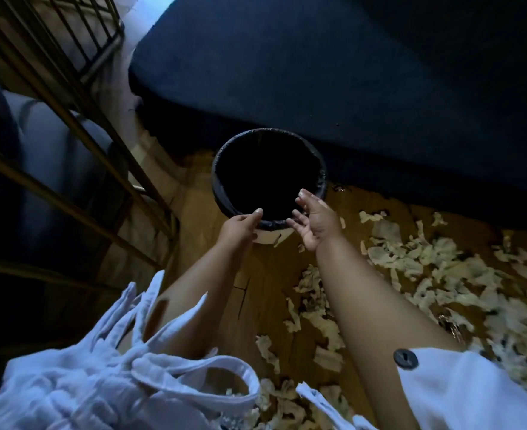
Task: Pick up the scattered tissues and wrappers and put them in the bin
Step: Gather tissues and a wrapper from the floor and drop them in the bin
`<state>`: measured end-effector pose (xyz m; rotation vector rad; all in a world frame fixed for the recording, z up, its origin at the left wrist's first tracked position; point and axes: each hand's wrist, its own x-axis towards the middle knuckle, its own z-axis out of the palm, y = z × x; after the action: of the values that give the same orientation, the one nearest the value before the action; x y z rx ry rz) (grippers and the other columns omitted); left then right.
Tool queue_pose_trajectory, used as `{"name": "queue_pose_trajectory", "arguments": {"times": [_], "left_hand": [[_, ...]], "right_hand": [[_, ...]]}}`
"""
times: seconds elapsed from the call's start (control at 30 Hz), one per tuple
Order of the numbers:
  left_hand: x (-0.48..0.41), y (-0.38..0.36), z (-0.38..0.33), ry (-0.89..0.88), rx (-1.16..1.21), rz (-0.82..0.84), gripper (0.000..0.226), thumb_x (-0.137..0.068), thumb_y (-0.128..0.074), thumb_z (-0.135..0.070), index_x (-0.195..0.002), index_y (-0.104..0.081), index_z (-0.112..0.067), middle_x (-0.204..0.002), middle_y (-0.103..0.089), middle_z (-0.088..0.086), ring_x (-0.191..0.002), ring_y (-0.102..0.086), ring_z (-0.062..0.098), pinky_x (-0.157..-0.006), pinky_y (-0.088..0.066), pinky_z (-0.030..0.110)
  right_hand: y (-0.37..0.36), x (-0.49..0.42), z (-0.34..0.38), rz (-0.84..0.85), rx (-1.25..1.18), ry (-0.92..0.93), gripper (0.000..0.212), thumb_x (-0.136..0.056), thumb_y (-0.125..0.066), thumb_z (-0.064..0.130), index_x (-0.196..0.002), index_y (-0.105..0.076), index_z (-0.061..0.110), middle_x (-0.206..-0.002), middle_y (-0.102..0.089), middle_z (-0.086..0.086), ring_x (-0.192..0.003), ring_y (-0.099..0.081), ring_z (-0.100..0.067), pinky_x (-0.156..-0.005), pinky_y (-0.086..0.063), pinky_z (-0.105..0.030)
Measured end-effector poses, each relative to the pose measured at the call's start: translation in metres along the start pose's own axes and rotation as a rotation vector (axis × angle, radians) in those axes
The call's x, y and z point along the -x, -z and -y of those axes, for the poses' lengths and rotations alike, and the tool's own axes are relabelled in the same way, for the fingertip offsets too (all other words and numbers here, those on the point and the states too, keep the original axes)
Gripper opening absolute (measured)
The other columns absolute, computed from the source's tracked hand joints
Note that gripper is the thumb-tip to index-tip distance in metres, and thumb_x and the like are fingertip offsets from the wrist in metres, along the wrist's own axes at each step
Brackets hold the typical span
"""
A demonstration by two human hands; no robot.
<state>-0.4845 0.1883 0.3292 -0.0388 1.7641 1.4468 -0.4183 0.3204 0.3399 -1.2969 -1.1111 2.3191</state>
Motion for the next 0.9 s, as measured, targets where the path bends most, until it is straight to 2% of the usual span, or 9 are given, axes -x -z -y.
{"name": "queue_pose_trajectory", "arguments": {"times": [0.07,0.17,0.23,0.37,0.5,0.57,0.7,0.8,0.9], "left_hand": [[0.027,-0.005,0.008,-0.015,-0.023,0.025,0.036,-0.092,-0.052,-0.032,-0.120,-0.056,-0.010,-0.096,-0.059,-0.005,-0.087,-0.056,0.010,-0.070,-0.044,0.018],[0.078,-0.014,0.023,-0.003,-0.048,0.040,0.029,-0.092,-0.053,-0.034,-0.112,-0.059,-0.014,-0.090,-0.060,-0.007,-0.085,-0.057,0.010,-0.067,-0.045,0.018],[0.115,-0.020,0.037,0.015,-0.043,0.038,0.021,-0.091,-0.054,-0.033,-0.105,-0.058,-0.018,-0.089,-0.059,-0.008,-0.081,-0.056,0.006,-0.064,-0.044,0.017],[0.198,-0.029,0.077,0.091,-0.037,0.023,0.023,-0.090,-0.056,-0.034,-0.106,-0.058,-0.018,-0.093,-0.061,-0.006,-0.083,-0.057,0.010,-0.065,-0.043,0.020],[0.285,-0.030,0.127,0.184,-0.057,0.031,0.021,-0.091,-0.054,-0.034,-0.103,-0.059,-0.017,-0.097,-0.062,-0.003,-0.085,-0.058,0.012,-0.068,-0.044,0.023],[0.322,-0.029,0.153,0.211,-0.079,0.055,0.019,-0.092,-0.053,-0.032,-0.100,-0.060,-0.016,-0.093,-0.063,-0.003,-0.084,-0.059,0.014,-0.069,-0.045,0.025],[0.367,-0.027,0.201,0.270,-0.174,0.079,0.031,-0.093,-0.053,-0.026,-0.114,-0.060,-0.005,-0.102,-0.064,0.008,-0.096,-0.060,0.022,-0.080,-0.047,0.030],[0.382,-0.019,0.237,0.300,-0.229,0.104,0.032,-0.092,-0.053,-0.027,-0.116,-0.059,-0.007,-0.105,-0.063,0.010,-0.083,-0.057,0.013,-0.065,-0.044,0.020],[0.384,-0.011,0.270,0.334,-0.239,0.096,0.030,-0.092,-0.053,-0.026,-0.117,-0.057,-0.009,-0.103,-0.060,0.005,-0.086,-0.056,0.014,-0.061,-0.040,0.019]], "right_hand": [[0.016,0.028,-0.010,0.007,0.042,-0.006,0.022,-0.095,-0.050,0.012,-0.116,-0.053,0.015,-0.133,-0.050,-0.013,-0.130,-0.042,-0.032,-0.094,-0.043,-0.039],[0.042,0.079,-0.028,-0.022,0.100,-0.015,0.010,-0.093,-0.053,0.011,-0.099,-0.058,0.016,-0.118,-0.056,-0.009,-0.123,-0.048,-0.029,-0.098,-0.044,-0.043],[0.060,0.116,-0.044,-0.058,0.144,-0.023,0.008,-0.092,-0.055,0.013,-0.096,-0.059,0.019,-0.114,-0.058,-0.007,-0.118,-0.051,-0.027,-0.099,-0.045,-0.044],[0.101,0.198,-0.078,-0.075,0.195,-0.077,0.009,-0.091,-0.057,0.017,-0.091,-0.062,0.024,-0.114,-0.061,-0.008,-0.109,-0.056,-0.024,-0.088,-0.049,-0.038],[0.143,0.284,-0.113,-0.101,0.228,-0.167,0.010,-0.092,-0.055,0.017,-0.092,-0.062,0.024,-0.112,-0.062,-0.005,-0.105,-0.058,-0.021,-0.085,-0.051,-0.038],[0.162,0.323,-0.131,-0.101,0.254,-0.209,0.012,-0.092,-0.054,0.018,-0.097,-0.062,0.025,-0.111,-0.063,-0.003,-0.102,-0.059,-0.019,-0.076,-0.054,-0.032],[0.194,0.378,-0.178,-0.131,0.339,-0.248,0.020,-0.093,-0.052,0.019,-0.111,-0.061,0.020,-0.108,-0.063,0.000,-0.096,-0.059,-0.014,-0.074,-0.052,-0.029],[0.212,0.396,-0.218,-0.192,0.337,-0.276,0.016,-0.094,-0.051,0.017,-0.105,-0.060,0.022,-0.106,-0.063,-0.001,-0.098,-0.059,-0.017,-0.080,-0.050,-0.032],[0.226,0.396,-0.258,-0.250,0.330,-0.288,0.018,-0.093,-0.051,0.017,-0.109,-0.060,0.019,-0.111,-0.062,-0.005,-0.101,-0.058,-0.020,-0.079,-0.050,-0.032]]}}
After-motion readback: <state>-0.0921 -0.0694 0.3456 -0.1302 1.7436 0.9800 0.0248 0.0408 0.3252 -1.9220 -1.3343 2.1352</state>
